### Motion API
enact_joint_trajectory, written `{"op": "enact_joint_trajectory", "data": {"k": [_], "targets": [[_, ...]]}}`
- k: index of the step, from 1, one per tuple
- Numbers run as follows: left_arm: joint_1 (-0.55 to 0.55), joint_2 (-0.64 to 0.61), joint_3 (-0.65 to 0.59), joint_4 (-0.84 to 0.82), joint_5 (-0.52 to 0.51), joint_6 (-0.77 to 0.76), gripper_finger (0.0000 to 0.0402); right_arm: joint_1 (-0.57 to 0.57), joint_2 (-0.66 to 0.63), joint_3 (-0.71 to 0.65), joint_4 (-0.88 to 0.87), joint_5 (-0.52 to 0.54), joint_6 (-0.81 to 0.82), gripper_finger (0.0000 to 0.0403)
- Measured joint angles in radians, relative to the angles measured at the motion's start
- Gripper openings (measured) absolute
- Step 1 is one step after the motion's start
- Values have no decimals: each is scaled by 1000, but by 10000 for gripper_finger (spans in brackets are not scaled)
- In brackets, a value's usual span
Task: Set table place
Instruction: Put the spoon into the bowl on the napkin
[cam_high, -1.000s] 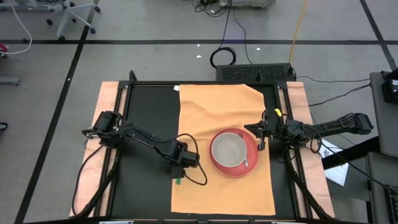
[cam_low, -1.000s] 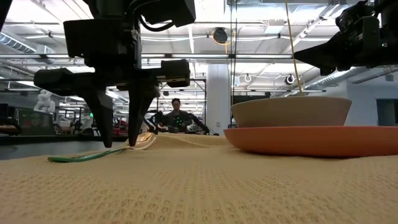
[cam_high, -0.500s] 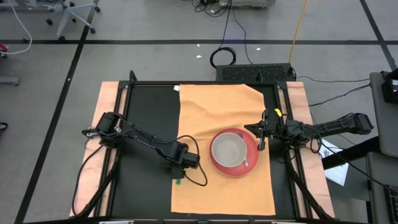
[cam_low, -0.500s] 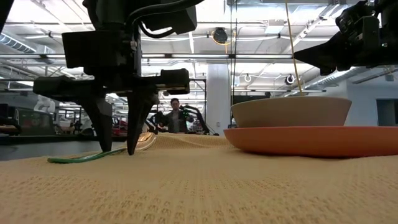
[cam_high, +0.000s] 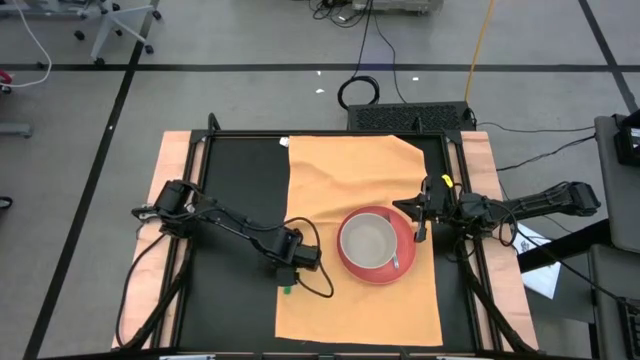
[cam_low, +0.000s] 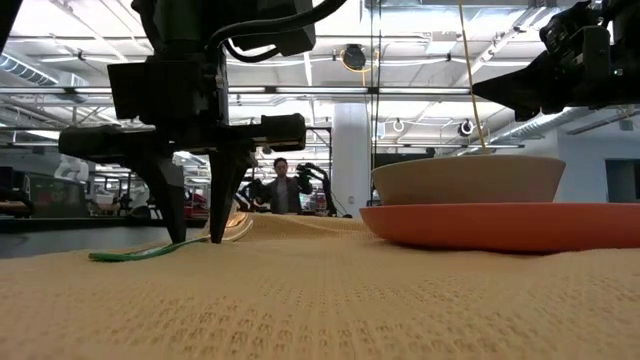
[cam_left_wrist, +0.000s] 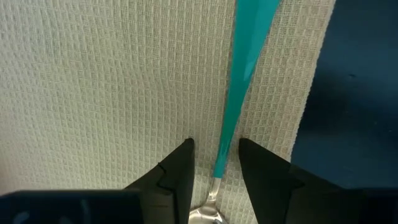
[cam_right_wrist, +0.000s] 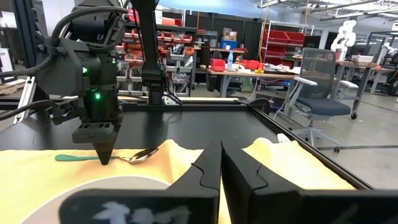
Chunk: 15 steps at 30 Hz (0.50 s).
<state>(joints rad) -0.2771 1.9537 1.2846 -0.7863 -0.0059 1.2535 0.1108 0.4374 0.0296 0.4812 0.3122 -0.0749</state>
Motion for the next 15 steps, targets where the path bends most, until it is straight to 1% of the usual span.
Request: {"op": "enact_joint_trajectory", "data": {"k": [10, 12, 15], "targets": [[0, -4, 0, -12, -3, -35, 133, 0, 0, 0, 0, 0, 0, 0], [-2, -4, 14, -40, -2, -46, 133, 0, 0, 0, 0, 0, 0, 0], [-4, -4, 30, -34, 4, -67, 133, 0, 0, 0, 0, 0, -7, 0]]}}
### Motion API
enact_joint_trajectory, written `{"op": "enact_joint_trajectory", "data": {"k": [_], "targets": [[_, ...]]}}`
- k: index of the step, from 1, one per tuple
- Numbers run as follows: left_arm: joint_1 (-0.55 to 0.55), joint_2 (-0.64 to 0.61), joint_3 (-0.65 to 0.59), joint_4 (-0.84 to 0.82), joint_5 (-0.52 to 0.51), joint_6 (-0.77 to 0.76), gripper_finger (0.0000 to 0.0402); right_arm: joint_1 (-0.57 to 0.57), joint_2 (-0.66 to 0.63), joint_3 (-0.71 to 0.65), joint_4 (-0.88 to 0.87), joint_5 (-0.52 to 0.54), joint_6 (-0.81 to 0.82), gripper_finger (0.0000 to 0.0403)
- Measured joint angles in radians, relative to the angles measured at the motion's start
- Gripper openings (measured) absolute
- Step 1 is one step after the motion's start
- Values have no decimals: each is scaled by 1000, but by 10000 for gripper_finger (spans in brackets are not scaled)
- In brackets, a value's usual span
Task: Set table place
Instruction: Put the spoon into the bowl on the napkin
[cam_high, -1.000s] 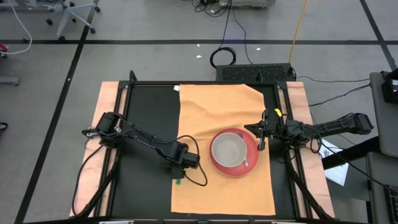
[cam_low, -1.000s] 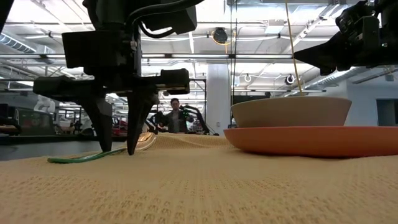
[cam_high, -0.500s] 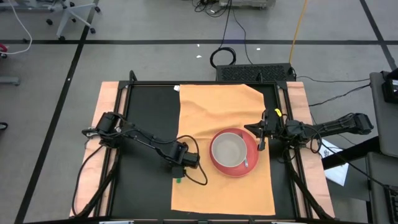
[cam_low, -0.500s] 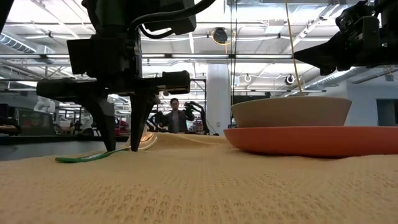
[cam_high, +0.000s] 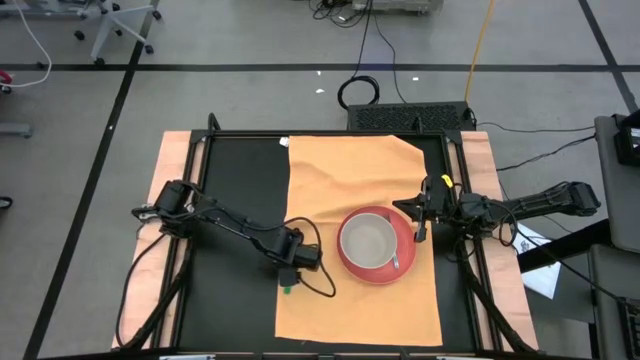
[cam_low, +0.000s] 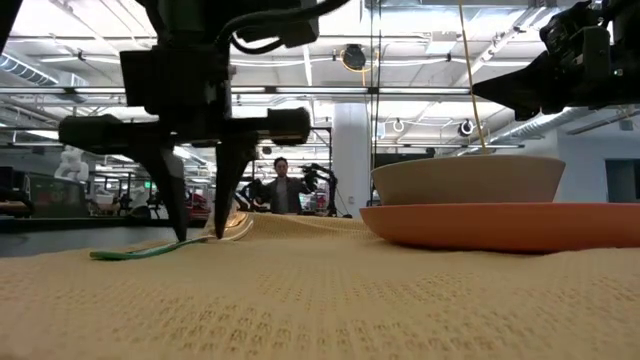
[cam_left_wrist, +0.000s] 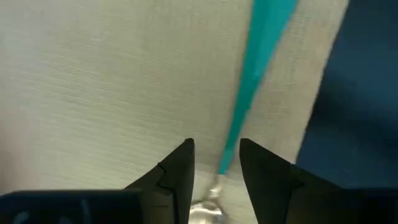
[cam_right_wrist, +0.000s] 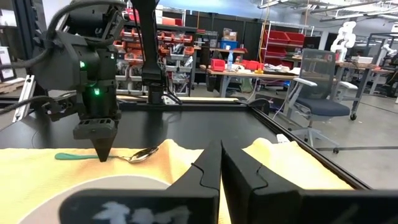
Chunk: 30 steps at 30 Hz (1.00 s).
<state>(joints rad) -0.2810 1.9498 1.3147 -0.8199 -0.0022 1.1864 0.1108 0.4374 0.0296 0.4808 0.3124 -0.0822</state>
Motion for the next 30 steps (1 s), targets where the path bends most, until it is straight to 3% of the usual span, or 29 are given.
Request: {"op": "enact_joint_trajectory", "data": {"k": [20, 30], "targets": [[-1, -1, 2, 6, 29, 4, 132, 0, 0, 0, 0, 0, -1, 0], [2, -1, 3, 9, 30, -17, 71, 0, 0, 0, 0, 0, 0, 0]]}}
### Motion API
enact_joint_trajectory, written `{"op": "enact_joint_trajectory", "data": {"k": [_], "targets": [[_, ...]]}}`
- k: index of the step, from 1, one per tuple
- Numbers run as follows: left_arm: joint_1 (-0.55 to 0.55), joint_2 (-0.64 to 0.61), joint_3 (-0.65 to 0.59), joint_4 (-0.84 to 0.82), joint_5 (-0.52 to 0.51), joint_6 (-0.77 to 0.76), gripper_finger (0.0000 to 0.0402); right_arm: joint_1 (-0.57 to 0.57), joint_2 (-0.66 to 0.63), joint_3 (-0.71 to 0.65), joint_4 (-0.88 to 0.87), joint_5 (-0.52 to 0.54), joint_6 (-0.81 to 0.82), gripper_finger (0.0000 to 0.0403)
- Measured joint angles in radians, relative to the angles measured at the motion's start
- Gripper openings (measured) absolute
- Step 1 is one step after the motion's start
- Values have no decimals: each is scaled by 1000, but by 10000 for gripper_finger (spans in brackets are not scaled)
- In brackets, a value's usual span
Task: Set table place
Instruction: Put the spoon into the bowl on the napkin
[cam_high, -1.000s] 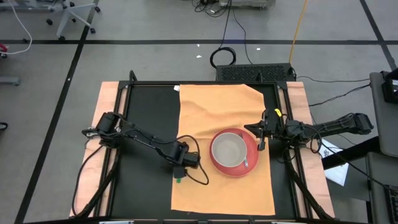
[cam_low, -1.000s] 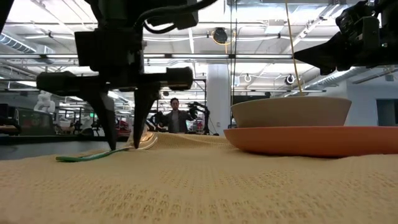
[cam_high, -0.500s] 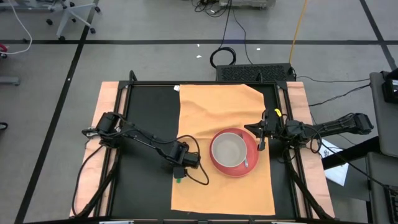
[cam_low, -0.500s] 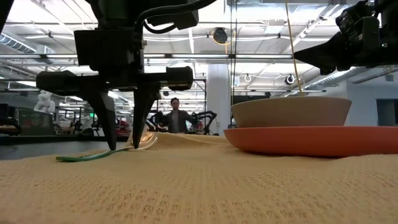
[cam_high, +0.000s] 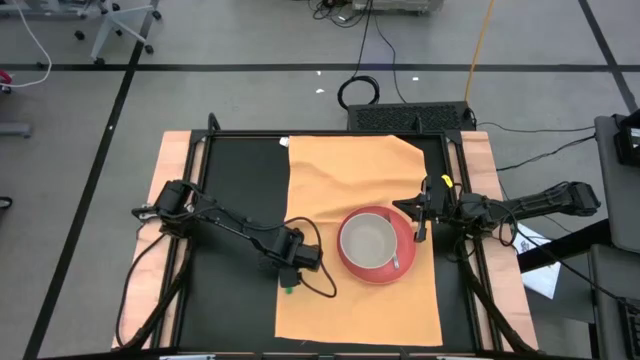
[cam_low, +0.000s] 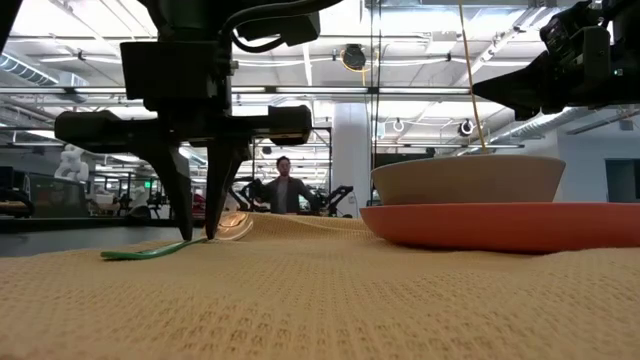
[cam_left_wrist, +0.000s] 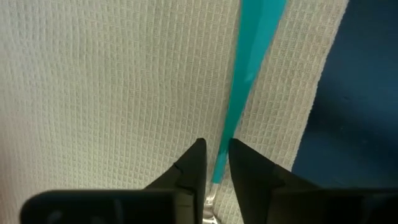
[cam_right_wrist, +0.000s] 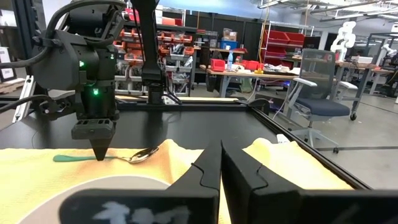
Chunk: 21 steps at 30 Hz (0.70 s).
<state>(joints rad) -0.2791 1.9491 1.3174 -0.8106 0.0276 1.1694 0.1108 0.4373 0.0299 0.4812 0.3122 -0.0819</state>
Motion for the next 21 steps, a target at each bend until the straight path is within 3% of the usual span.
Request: {"op": "enact_joint_trajectory", "data": {"k": [6, 21], "targets": [[10, -1, 0, 0, 1, -20, 57, 0, 0, 0, 0, 0, 1, 0], [23, -1, 1, -1, 32, -24, 82, 0, 0, 0, 0, 0, 10, 0]]}}
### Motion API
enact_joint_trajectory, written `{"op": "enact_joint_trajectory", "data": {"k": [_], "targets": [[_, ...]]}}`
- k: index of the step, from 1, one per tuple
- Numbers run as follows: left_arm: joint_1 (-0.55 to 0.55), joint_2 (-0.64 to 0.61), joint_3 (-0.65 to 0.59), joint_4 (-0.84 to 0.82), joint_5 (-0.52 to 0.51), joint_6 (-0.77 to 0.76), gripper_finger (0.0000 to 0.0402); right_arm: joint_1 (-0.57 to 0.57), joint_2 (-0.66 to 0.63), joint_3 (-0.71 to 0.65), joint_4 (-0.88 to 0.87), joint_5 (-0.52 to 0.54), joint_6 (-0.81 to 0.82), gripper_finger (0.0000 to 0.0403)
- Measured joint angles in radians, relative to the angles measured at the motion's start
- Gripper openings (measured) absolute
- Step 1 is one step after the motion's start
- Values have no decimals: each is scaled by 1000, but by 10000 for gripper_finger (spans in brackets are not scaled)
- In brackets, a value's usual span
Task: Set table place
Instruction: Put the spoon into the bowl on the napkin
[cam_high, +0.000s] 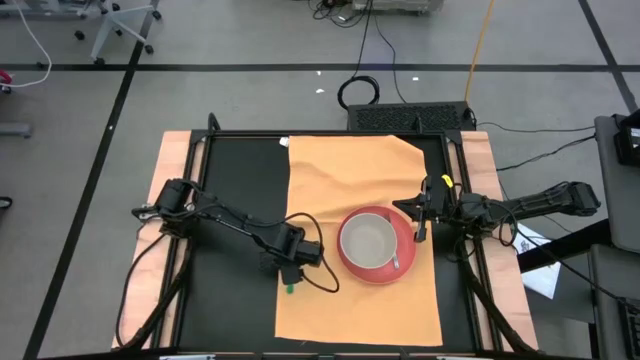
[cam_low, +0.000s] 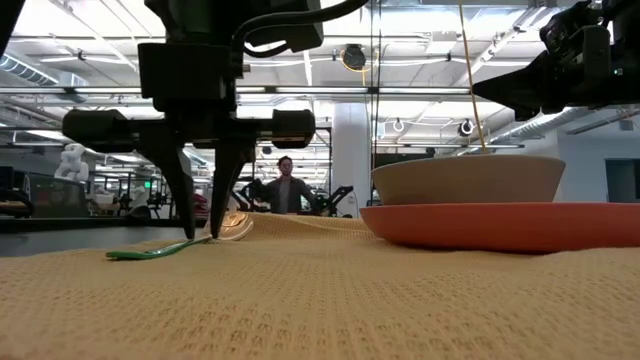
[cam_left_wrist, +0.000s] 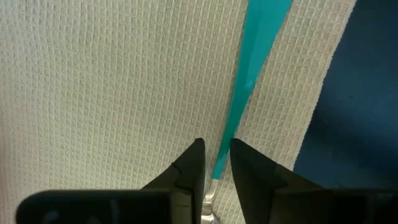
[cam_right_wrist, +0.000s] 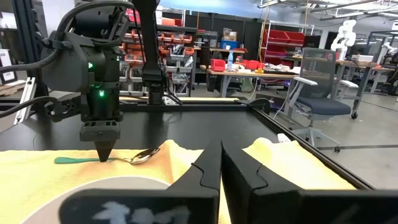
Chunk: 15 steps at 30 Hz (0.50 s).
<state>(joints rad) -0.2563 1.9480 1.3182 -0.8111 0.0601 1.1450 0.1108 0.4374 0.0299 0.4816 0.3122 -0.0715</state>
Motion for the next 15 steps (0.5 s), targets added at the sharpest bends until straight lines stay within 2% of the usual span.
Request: {"op": "enact_joint_trajectory", "data": {"k": [15], "targets": [[0, 15, 0, -3, -1, 11, 81, 0, 0, 0, 0, 0, 0, 0]]}}
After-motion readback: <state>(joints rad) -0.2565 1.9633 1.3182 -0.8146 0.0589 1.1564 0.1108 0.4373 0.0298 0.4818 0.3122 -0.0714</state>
